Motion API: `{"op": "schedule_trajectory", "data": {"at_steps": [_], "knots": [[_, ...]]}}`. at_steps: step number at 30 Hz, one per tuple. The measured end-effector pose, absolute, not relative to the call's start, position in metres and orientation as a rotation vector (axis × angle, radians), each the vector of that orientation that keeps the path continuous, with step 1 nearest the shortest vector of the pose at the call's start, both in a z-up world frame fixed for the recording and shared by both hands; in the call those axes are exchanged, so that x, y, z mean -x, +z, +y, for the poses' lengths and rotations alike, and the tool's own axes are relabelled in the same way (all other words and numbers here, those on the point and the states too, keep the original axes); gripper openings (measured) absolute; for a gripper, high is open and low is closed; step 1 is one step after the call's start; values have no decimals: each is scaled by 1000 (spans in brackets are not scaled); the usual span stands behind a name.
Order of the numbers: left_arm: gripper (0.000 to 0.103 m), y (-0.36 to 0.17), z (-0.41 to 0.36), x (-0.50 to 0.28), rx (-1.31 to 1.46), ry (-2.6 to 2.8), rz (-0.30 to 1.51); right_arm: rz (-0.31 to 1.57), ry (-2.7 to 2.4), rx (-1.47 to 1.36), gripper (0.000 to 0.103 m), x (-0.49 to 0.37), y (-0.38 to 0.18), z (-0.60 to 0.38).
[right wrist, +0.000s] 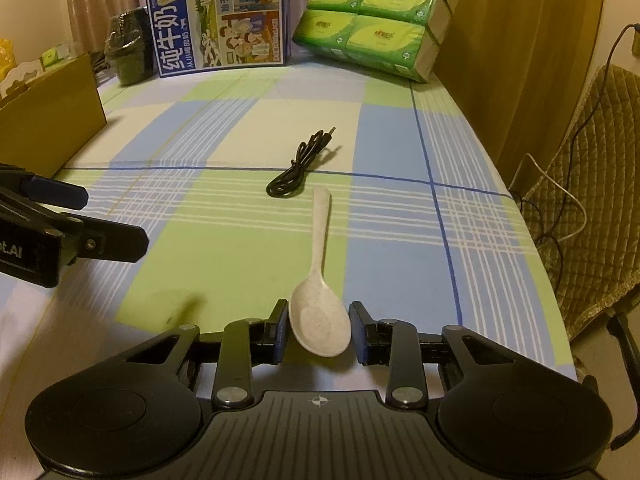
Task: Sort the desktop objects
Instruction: 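Grasp the white plastic spoon by its bowl with the right gripper, then lower the left gripper onto the black coiled cable and close it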
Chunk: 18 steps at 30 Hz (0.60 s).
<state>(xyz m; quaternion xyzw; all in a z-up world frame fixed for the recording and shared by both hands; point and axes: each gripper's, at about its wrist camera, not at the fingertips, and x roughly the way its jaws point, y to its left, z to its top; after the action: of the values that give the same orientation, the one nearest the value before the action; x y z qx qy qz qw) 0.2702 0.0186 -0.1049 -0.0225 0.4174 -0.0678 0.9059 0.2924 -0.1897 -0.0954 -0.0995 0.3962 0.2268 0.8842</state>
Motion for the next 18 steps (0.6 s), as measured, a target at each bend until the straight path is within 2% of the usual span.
{"op": "schedule_trajectory", "data": {"at_steps": [10, 15, 18], "knots": [[101, -106, 17, -270, 48, -147, 867, 823, 484, 214, 31, -289, -96, -187], [101, -106, 18, -271, 55, -146, 866, 830, 491, 191, 37, -288, -96, -188], [101, -106, 18, -271, 51, -148, 866, 831, 488, 190, 38, -288, -95, -187]]}}
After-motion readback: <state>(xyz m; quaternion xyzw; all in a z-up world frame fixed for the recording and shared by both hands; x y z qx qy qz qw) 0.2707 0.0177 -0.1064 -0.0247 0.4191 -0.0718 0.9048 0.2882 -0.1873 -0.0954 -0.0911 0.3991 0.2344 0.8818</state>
